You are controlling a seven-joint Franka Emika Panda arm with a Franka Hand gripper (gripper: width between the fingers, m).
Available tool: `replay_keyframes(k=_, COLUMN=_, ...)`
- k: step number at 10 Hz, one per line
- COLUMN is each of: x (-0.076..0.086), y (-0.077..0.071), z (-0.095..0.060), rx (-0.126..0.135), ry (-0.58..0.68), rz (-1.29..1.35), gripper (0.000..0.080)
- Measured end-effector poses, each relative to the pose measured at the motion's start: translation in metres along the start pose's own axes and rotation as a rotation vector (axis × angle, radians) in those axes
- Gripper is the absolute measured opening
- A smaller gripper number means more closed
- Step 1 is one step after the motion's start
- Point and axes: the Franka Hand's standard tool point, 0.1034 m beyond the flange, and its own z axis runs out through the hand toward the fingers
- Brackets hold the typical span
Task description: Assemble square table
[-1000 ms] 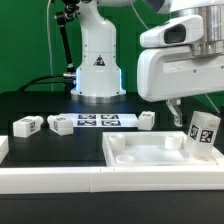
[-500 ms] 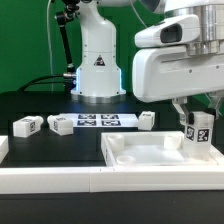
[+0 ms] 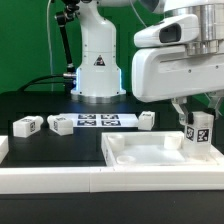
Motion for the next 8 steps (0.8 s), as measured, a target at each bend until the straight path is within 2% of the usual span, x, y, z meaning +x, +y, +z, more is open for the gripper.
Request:
replay_keyframes(k=2, x=0.0001, y=-0.0003, z=0.0001, rx=0.004, ry=0.002, rz=0.099, gripper=0.0294)
replay_keyframes(k=3, x=0.0, y=0.0023, z=0.0003, rx=0.032, ry=0.015, rz=0.249, gripper=0.0294)
replay_keyframes(k=5, x=-0.002, y=0.0013, z=0.0003, rx=0.053, ry=0.036, rz=0.526, gripper=0.0294)
replay_keyframes(k=8, x=-0.0043, y=-0.0008, z=0.0005, rx=0.061, ry=0.029, rz=0.853, gripper=0.0294)
